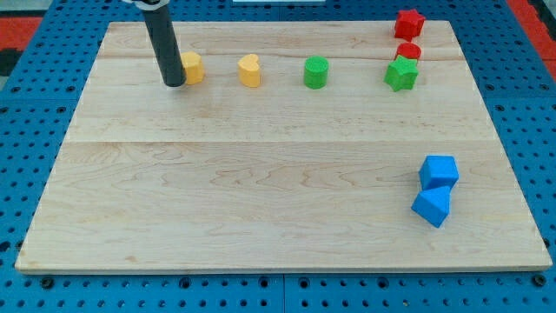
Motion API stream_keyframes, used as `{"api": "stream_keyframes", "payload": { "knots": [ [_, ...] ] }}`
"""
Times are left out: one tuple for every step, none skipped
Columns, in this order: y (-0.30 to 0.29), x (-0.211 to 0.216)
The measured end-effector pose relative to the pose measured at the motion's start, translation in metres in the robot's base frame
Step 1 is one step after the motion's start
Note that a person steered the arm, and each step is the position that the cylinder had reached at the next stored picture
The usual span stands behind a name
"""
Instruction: Place the red circle vertically below to the green star
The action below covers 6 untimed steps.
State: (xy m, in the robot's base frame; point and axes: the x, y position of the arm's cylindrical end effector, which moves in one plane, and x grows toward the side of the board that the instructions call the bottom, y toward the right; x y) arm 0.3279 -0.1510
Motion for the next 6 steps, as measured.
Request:
{"api": "stream_keyframes", "payload": {
  "knots": [
    [0.062,0.074],
    [0.208,0.1],
    [0.343,0.089],
    [0.38,0.019],
    [0.392,-0.031],
    [0.393,-0.051]
  ]
}}
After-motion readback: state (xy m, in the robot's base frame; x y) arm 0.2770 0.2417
